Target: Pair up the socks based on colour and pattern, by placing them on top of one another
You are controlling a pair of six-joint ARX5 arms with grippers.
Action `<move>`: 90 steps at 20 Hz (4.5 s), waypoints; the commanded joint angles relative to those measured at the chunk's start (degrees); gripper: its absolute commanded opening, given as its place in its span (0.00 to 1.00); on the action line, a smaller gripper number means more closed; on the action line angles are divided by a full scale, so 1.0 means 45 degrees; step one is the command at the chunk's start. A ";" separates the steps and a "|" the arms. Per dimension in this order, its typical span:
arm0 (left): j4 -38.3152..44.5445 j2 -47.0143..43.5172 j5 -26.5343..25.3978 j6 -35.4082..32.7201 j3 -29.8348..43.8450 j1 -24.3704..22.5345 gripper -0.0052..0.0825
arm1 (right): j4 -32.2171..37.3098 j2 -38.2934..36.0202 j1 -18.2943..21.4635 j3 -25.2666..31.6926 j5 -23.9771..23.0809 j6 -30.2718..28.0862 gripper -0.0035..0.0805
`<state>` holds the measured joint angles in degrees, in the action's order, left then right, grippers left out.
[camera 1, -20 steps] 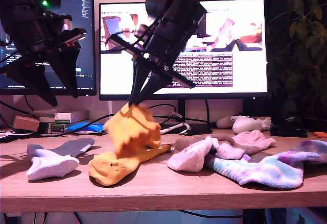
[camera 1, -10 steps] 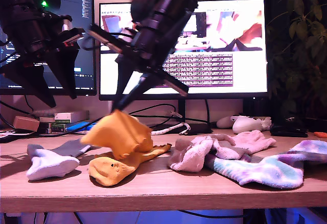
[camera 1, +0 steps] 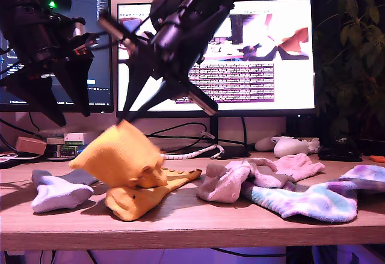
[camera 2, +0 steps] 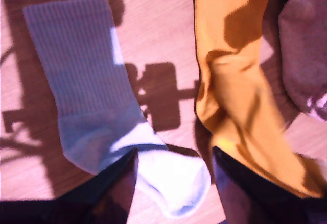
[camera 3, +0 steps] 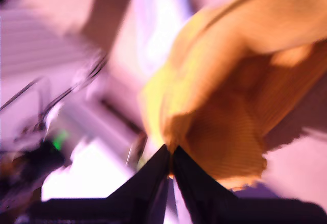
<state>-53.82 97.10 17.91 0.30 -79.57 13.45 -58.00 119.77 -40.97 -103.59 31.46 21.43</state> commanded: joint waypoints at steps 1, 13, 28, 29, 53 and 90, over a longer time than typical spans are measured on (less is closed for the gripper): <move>0.0068 -0.0199 0.0010 -0.0141 -0.0015 -0.0049 0.52 | 0.0316 0.0636 -0.0058 0.0287 -0.0175 0.0243 0.03; 0.0058 -0.0199 0.0015 -0.0170 -0.0015 -0.0160 0.52 | 0.1316 0.1127 -0.0131 0.0214 -0.1093 -0.0233 0.03; -0.0947 -0.3269 0.2380 -0.0423 0.0160 0.0525 0.42 | 0.1943 -0.2370 0.0816 0.0180 -0.0379 -0.0704 0.03; -0.0899 -0.3565 0.2409 -0.0437 0.0398 0.0617 0.42 | 0.2030 -0.2419 0.0884 0.0141 -0.0141 -0.0631 0.03; 0.6489 -0.8408 -0.6382 -0.5406 0.6373 0.5124 0.42 | 0.6164 -0.2691 0.1409 -0.0010 0.3866 0.3245 0.03; 0.6747 -0.7878 -0.5576 -0.6504 0.6368 0.5338 0.70 | 0.6785 -0.2691 0.1787 -0.0010 0.4381 0.3288 0.03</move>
<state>-24.40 59.94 -6.79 -28.71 -51.83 37.76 -28.18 109.08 -32.71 -102.96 50.70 36.16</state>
